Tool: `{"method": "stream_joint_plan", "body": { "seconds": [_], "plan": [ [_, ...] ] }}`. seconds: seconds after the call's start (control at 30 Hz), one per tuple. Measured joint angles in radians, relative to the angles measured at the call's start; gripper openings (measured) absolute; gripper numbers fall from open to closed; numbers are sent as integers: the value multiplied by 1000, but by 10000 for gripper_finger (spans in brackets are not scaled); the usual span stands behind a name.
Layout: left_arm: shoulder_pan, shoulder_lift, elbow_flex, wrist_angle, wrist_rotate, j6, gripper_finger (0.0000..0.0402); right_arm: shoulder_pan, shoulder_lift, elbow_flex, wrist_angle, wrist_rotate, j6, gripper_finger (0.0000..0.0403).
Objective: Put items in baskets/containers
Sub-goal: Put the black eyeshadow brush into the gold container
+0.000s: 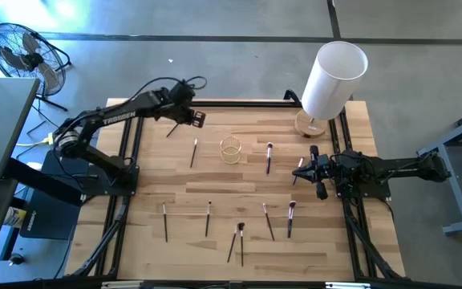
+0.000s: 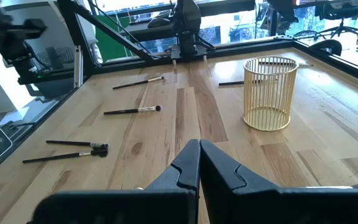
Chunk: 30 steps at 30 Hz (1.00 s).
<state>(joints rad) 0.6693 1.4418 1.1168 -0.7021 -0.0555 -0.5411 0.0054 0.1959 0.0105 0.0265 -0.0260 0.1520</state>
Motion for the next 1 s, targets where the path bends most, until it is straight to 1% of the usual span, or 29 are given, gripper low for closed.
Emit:
{"method": "stream_joint_plan", "body": {
  "seconds": [0.13,0.27,0.43,0.53,0.67,0.83,1.0],
  "plan": [
    [116,37,2,-7,35,92,42,0,0,0,0,0,0,4],
    [204,113,1,3,73,162,90,0,0,0,0,0,0,5],
    [289,221,1,28,94,256,156,0,0,0,0,0,0,5],
    [321,287,19,38,94,294,181,0,0,0,0,0,0,5],
    [348,368,76,52,89,349,193,0,0,0,0,-1,0,4],
    [367,442,144,42,38,393,193,0,0,0,0,0,0,5],
    [387,489,162,28,27,453,193,0,0,0,0,-1,0,5]
  ]
}}
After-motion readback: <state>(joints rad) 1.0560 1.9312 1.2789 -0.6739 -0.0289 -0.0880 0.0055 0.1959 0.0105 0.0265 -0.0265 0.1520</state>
